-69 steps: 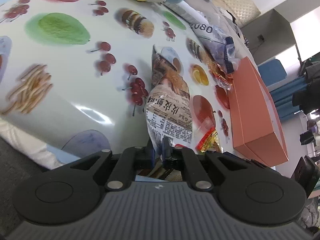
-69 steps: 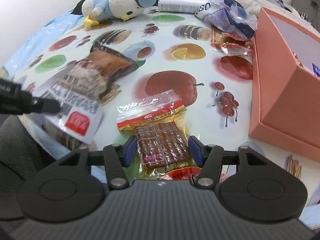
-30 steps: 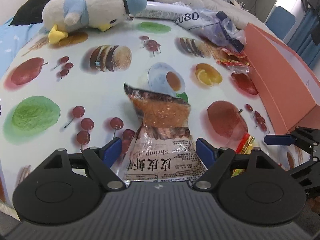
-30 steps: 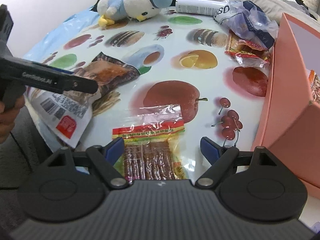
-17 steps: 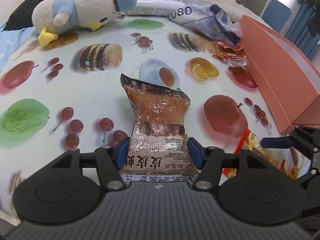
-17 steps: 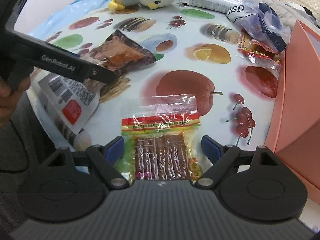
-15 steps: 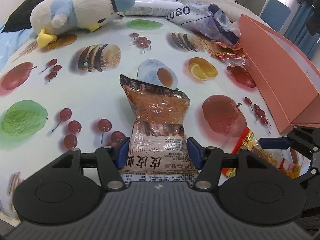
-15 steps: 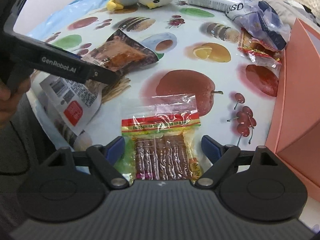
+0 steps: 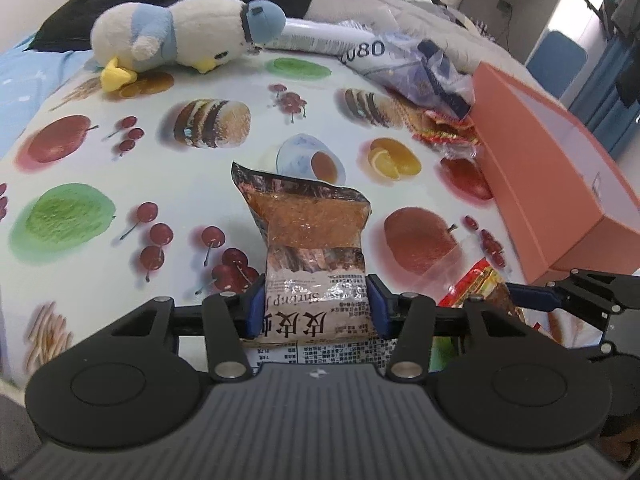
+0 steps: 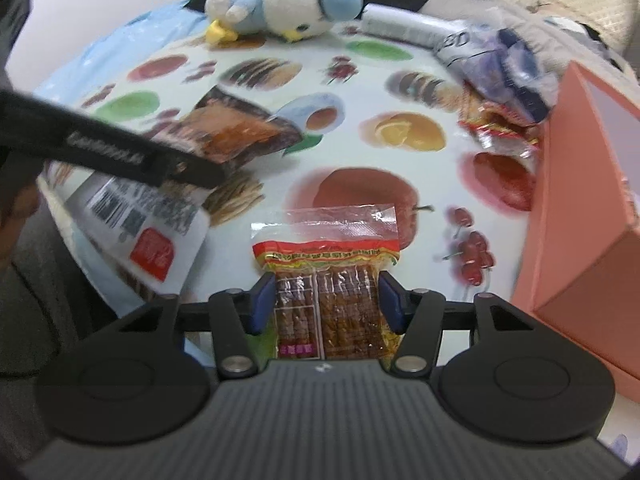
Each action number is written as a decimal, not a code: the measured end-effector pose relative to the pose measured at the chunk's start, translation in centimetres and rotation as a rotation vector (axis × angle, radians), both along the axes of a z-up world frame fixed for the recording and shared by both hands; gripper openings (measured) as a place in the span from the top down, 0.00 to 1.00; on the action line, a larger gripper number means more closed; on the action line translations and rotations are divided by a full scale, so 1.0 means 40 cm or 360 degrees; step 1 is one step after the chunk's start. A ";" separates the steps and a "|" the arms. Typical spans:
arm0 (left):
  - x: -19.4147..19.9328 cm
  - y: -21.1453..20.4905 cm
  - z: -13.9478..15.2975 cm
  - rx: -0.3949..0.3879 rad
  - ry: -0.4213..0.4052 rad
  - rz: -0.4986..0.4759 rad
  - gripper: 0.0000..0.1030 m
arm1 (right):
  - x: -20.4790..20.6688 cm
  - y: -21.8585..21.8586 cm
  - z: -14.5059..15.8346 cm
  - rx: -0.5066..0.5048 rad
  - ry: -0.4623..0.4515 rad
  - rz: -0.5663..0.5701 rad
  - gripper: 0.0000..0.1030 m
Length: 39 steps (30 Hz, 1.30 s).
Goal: Organize snacks
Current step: 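Lift the white shrimp packet with the left tool while the right lifts the red-striped packet, then carry both packets over the pink box and lower them inside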
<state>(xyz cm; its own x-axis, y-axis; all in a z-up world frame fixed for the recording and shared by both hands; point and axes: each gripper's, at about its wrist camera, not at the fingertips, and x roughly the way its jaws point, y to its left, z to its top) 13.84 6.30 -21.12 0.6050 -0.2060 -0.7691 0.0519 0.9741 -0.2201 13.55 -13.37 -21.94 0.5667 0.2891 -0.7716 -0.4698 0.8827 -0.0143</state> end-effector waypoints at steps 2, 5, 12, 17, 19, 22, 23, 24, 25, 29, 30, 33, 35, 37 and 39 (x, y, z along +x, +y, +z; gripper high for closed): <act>-0.018 -0.002 0.019 -0.0014 -0.0019 0.0011 0.46 | -0.004 -0.011 0.019 0.0016 -0.0027 -0.0030 0.45; -0.047 -0.006 0.051 -0.0020 -0.0055 0.0021 0.46 | -0.018 -0.029 0.049 0.0026 -0.0083 -0.0081 0.45; -0.115 -0.035 0.143 -0.0049 -0.0137 0.0030 0.46 | -0.072 -0.087 0.128 0.0140 -0.0193 -0.0236 0.45; -0.164 -0.072 0.206 -0.0073 -0.0186 0.0012 0.46 | -0.122 -0.125 0.190 0.0223 -0.0254 -0.0324 0.45; -0.178 -0.086 0.229 -0.0086 -0.0205 0.0001 0.46 | -0.142 -0.138 0.214 0.0253 -0.0280 -0.0356 0.45; -0.194 -0.112 0.258 -0.0096 -0.0232 -0.0034 0.46 | -0.171 -0.159 0.246 0.0296 -0.0321 -0.0409 0.45; -0.198 -0.121 0.266 -0.0097 -0.0238 -0.0047 0.46 | -0.183 -0.166 0.258 0.0307 -0.0339 -0.0425 0.45; -0.202 -0.130 0.275 -0.0099 -0.0245 -0.0061 0.46 | -0.192 -0.171 0.267 0.0313 -0.0354 -0.0438 0.45; -0.207 -0.140 0.283 -0.0104 -0.0252 -0.0077 0.46 | -0.200 -0.176 0.276 0.0319 -0.0368 -0.0452 0.45; -0.223 -0.181 0.310 -0.0127 -0.0273 -0.0134 0.46 | -0.232 -0.201 0.306 0.0348 -0.0412 -0.0513 0.45; -0.226 -0.191 0.314 -0.0131 -0.0274 -0.0152 0.46 | -0.238 -0.206 0.311 0.0351 -0.0420 -0.0529 0.45; -0.230 -0.228 0.323 -0.0151 -0.0274 -0.0220 0.46 | -0.260 -0.229 0.325 0.0362 -0.0440 -0.0585 0.45; -0.229 -0.255 0.327 -0.0163 -0.0278 -0.0260 0.46 | -0.273 -0.251 0.332 0.0367 -0.0454 -0.0628 0.45; -0.223 -0.282 0.330 -0.0179 -0.0276 -0.0297 0.46 | -0.284 -0.274 0.337 0.0372 -0.0464 -0.0671 0.45; -0.215 -0.309 0.333 -0.0191 -0.0272 -0.0338 0.46 | -0.295 -0.300 0.342 0.0374 -0.0475 -0.0719 0.45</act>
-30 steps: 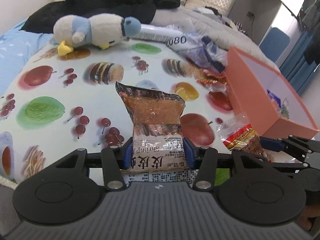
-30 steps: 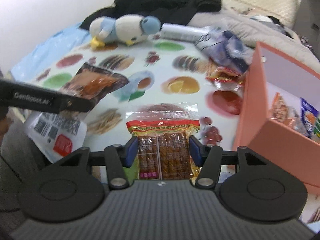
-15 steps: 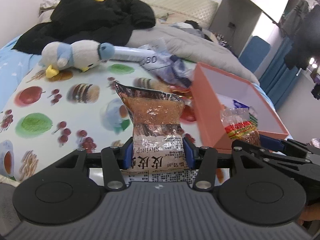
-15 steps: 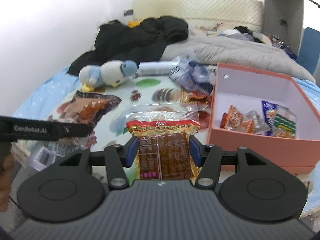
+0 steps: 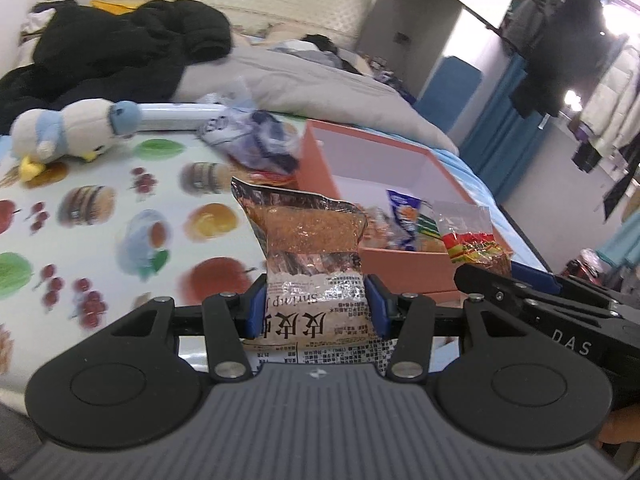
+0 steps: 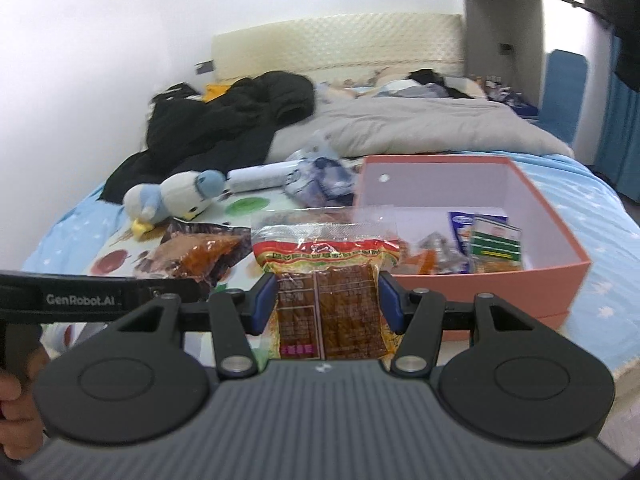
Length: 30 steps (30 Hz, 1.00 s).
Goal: Organize snacks
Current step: 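Carry both packets over the pink box and lower them inside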
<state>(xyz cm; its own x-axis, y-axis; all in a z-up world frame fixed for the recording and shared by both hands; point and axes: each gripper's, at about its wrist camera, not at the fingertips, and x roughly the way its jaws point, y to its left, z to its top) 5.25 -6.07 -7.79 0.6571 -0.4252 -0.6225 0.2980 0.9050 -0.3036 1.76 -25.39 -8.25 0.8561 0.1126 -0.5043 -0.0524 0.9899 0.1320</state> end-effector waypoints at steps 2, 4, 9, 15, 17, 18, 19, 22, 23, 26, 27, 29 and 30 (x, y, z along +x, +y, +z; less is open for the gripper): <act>0.015 -0.033 0.004 0.0005 -0.0008 -0.0044 0.46 | -0.006 -0.027 0.003 0.0011 -0.0002 -0.0043 0.45; 0.037 -0.064 0.005 0.0003 -0.0005 -0.0087 0.46 | -0.005 -0.053 0.003 0.0019 -0.0006 -0.0085 0.45; 0.116 -0.163 0.013 0.0022 -0.0034 -0.0219 0.46 | 0.024 -0.128 0.002 0.0014 -0.0044 -0.0182 0.45; 0.223 -0.287 0.023 0.0023 -0.0086 -0.0322 0.46 | 0.109 -0.219 -0.010 0.0021 -0.0107 -0.0278 0.45; 0.262 -0.327 0.023 0.0022 -0.0098 -0.0347 0.46 | 0.136 -0.249 -0.014 0.0031 -0.0115 -0.0297 0.45; 0.282 -0.347 0.021 0.0025 -0.0102 -0.0356 0.46 | 0.150 -0.265 -0.015 0.0033 -0.0117 -0.0312 0.45; 0.301 -0.368 0.019 0.0034 -0.0105 -0.0363 0.46 | 0.160 -0.280 -0.016 0.0034 -0.0122 -0.0316 0.45; 0.362 -0.422 0.007 0.0056 -0.0110 -0.0382 0.46 | 0.211 -0.321 -0.024 0.0020 -0.0106 -0.0324 0.45; 0.385 -0.440 0.001 0.0058 -0.0092 -0.0385 0.46 | 0.226 -0.335 -0.029 0.0019 -0.0098 -0.0319 0.45; 0.440 -0.476 -0.021 0.0073 -0.0046 -0.0397 0.46 | 0.276 -0.373 -0.051 0.0016 -0.0055 -0.0331 0.44; 0.458 -0.487 -0.030 0.0081 -0.0027 -0.0391 0.46 | 0.290 -0.383 -0.060 0.0020 -0.0032 -0.0331 0.44; 0.492 -0.503 -0.049 0.0095 0.0021 -0.0394 0.46 | 0.316 -0.406 -0.081 0.0049 0.0003 -0.0329 0.44; 0.504 -0.507 -0.058 0.0098 0.0033 -0.0395 0.46 | 0.325 -0.417 -0.090 0.0063 0.0021 -0.0338 0.44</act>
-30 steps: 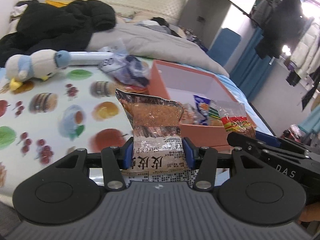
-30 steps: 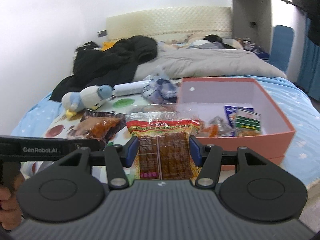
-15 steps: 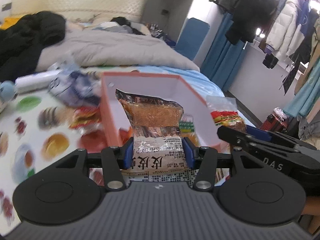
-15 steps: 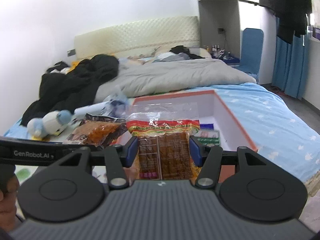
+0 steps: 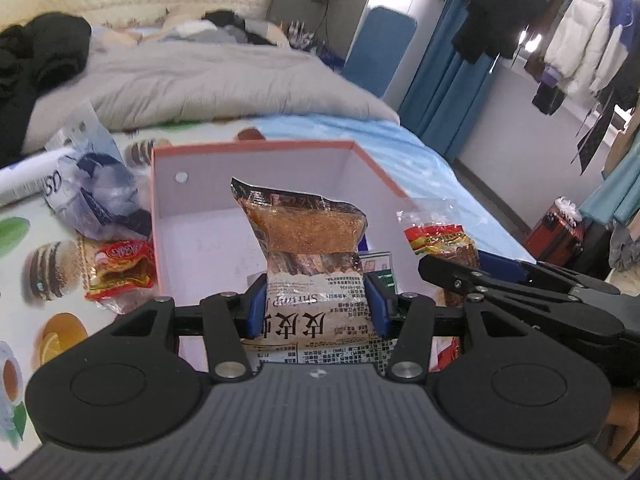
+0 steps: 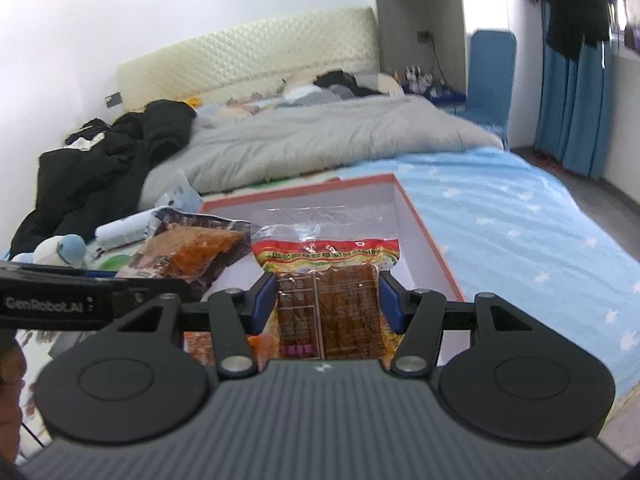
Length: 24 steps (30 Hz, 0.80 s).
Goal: Organize snacks
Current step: 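Carry both packets over the pink box and lower them inside, then open both tools to release the packets into the box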
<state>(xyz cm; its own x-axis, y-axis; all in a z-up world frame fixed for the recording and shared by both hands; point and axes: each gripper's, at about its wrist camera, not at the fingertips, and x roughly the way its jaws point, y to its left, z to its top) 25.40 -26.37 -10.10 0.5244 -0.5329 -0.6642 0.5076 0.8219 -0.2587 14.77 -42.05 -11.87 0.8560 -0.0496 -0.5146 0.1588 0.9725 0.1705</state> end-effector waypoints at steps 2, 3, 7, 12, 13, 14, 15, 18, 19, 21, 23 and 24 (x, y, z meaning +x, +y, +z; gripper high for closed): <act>0.025 -0.016 -0.019 0.0031 0.0012 0.0007 0.46 | 0.022 -0.015 -0.024 0.0025 0.0034 0.0007 0.44; 0.033 -0.018 -0.026 0.0037 0.0011 0.0018 0.46 | 0.031 -0.021 -0.036 0.0038 0.0047 0.0007 0.44; 0.053 -0.020 -0.058 0.0059 0.0019 0.0019 0.46 | 0.056 -0.041 -0.069 0.0074 0.0076 -0.0005 0.42; 0.060 -0.006 -0.075 0.0073 0.0038 0.0050 0.45 | 0.071 -0.050 -0.099 0.0106 0.0104 -0.0016 0.33; 0.058 -0.002 -0.073 0.0079 0.0033 0.0051 0.45 | 0.072 -0.052 -0.101 0.0120 0.0106 -0.0026 0.33; 0.055 0.003 -0.069 0.0072 0.0021 0.0053 0.45 | 0.073 -0.055 -0.103 0.0128 0.0107 -0.0037 0.34; 0.051 0.008 -0.064 0.0060 0.0013 0.0046 0.43 | 0.073 -0.056 -0.102 0.0134 0.0108 -0.0044 0.34; 0.029 0.024 -0.044 0.0048 -0.0019 0.0032 0.40 | 0.058 -0.062 -0.093 0.0162 0.0094 -0.0080 0.28; 0.018 0.030 -0.035 0.0048 -0.0034 0.0031 0.40 | 0.053 -0.063 -0.090 0.0170 0.0089 -0.0086 0.26; 0.000 0.045 -0.019 0.0034 -0.0053 0.0028 0.40 | 0.040 -0.058 -0.079 0.0170 0.0075 -0.0097 0.23; -0.024 0.062 0.000 0.0011 -0.0074 0.0026 0.40 | 0.023 -0.050 -0.067 0.0167 0.0058 -0.0103 0.23; -0.039 0.073 0.012 0.0002 -0.0088 0.0026 0.40 | 0.012 -0.042 -0.059 0.0168 0.0047 -0.0100 0.23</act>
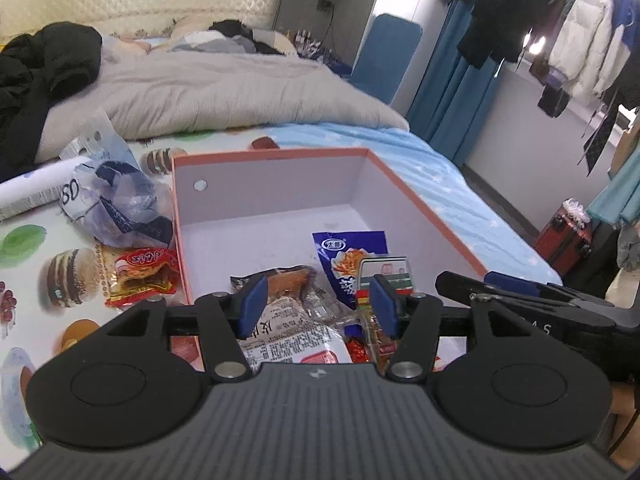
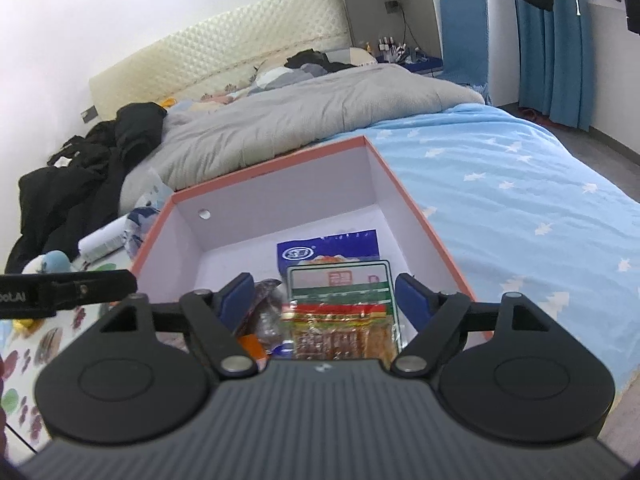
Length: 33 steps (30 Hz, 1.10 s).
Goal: Organize snacks
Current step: 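Open both tools to release the packets into the box, then move both tools back from the box toward the remaining red packets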
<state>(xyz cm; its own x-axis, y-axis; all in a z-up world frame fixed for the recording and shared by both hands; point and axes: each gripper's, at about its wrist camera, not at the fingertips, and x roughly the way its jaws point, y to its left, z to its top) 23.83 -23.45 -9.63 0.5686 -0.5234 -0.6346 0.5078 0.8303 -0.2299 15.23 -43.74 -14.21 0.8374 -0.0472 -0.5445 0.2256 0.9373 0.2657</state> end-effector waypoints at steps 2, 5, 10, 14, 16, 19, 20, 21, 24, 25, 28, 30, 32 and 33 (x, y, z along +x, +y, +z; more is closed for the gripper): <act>-0.028 0.019 0.018 -0.0009 -0.0024 0.0005 0.40 | -0.022 0.014 0.015 -0.0001 -0.0026 0.0005 0.23; -0.079 0.049 0.048 -0.0019 -0.0065 0.0007 0.40 | -0.058 0.039 0.040 -0.0001 -0.0075 0.0009 0.23; -0.158 0.100 0.090 -0.0036 -0.0133 0.0008 0.40 | -0.121 0.087 0.075 0.0014 -0.0136 0.0029 0.23; -0.215 0.141 0.118 -0.0043 -0.0161 0.0024 0.40 | -0.166 0.131 0.091 0.0032 -0.0158 0.0060 0.23; -0.242 0.162 0.132 -0.0054 -0.0179 0.0037 0.40 | -0.180 0.152 0.098 0.0032 -0.0167 0.0101 0.23; -0.284 0.196 0.144 -0.0061 -0.0194 0.0066 0.40 | -0.205 0.189 0.112 0.0008 -0.0180 0.0143 0.23; -0.299 0.208 0.145 -0.0060 -0.0198 0.0076 0.40 | -0.214 0.199 0.116 0.0010 -0.0186 0.0155 0.23; -0.310 0.219 0.147 -0.0058 -0.0202 0.0085 0.40 | -0.223 0.210 0.119 0.0009 -0.0190 0.0168 0.23; -0.346 0.261 0.143 -0.0049 -0.0191 0.0125 0.40 | -0.254 0.242 0.126 0.0006 -0.0205 0.0203 0.23; -0.353 0.274 0.141 -0.0048 -0.0183 0.0137 0.40 | -0.263 0.252 0.127 0.0007 -0.0207 0.0214 0.23; -0.378 0.321 0.131 -0.0042 -0.0159 0.0187 0.40 | -0.289 0.284 0.128 0.0030 -0.0224 0.0250 0.23; -0.393 0.350 0.125 -0.0044 -0.0146 0.0218 0.40 | -0.305 0.305 0.129 0.0044 -0.0232 0.0266 0.23; -0.409 0.378 0.117 -0.0046 -0.0130 0.0249 0.40 | -0.321 0.324 0.127 0.0060 -0.0242 0.0282 0.23; -0.416 0.393 0.113 -0.0050 -0.0121 0.0261 0.40 | -0.328 0.334 0.124 0.0072 -0.0243 0.0288 0.23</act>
<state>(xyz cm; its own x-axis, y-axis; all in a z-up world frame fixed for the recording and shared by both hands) 7.20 -7.74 -5.10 0.6935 -0.4386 -0.5715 0.3830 0.8964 -0.2232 2.11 -30.38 -9.24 0.9028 0.1325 -0.4091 0.0092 0.9452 0.3265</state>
